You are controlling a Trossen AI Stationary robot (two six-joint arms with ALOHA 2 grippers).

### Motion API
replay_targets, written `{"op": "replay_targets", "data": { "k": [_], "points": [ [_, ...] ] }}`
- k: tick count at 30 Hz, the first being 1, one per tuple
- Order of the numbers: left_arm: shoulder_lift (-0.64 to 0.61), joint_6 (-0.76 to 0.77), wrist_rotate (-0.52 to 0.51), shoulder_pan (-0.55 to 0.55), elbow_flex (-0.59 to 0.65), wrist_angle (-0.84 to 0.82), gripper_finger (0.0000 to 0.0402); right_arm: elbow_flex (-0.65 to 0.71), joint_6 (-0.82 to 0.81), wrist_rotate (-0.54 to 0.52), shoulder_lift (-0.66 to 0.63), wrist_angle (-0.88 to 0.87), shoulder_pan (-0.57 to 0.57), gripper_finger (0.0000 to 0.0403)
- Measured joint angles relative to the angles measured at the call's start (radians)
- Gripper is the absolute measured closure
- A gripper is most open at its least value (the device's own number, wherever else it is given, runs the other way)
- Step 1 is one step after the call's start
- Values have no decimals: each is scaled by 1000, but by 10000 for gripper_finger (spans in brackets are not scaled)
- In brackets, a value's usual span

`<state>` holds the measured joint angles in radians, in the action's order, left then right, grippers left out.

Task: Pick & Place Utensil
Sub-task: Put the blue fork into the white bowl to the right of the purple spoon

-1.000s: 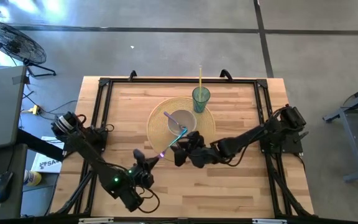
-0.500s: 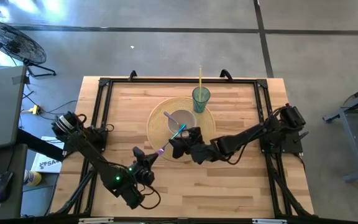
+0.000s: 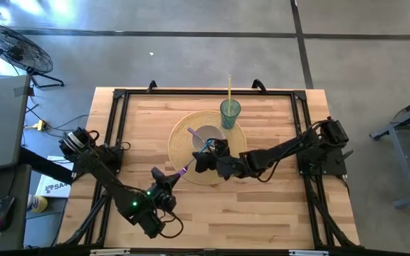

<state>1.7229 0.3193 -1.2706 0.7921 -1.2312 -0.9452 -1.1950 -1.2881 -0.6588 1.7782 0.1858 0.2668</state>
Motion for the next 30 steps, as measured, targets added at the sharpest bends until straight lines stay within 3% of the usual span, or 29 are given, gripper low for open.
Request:
{"op": "replay_targets", "data": {
  "k": [8, 20, 24, 30],
  "points": [
    [0, -1, 31, -2, 1, 1, 387, -4, 29, -22, -3, 17, 0, 395],
    [-2, 7, 143, 18, 0, -7, 217, 0, 153, -172, 0, -8, 4, 397],
    [-2, 176, 193, 36, 0, -122, 190, 0, 174, -244, 1, -33, 7, 394],
    [-2, 608, 319, 65, 12, -415, 187, 0, 200, -441, 0, -70, 21, 397]
  ]
}}
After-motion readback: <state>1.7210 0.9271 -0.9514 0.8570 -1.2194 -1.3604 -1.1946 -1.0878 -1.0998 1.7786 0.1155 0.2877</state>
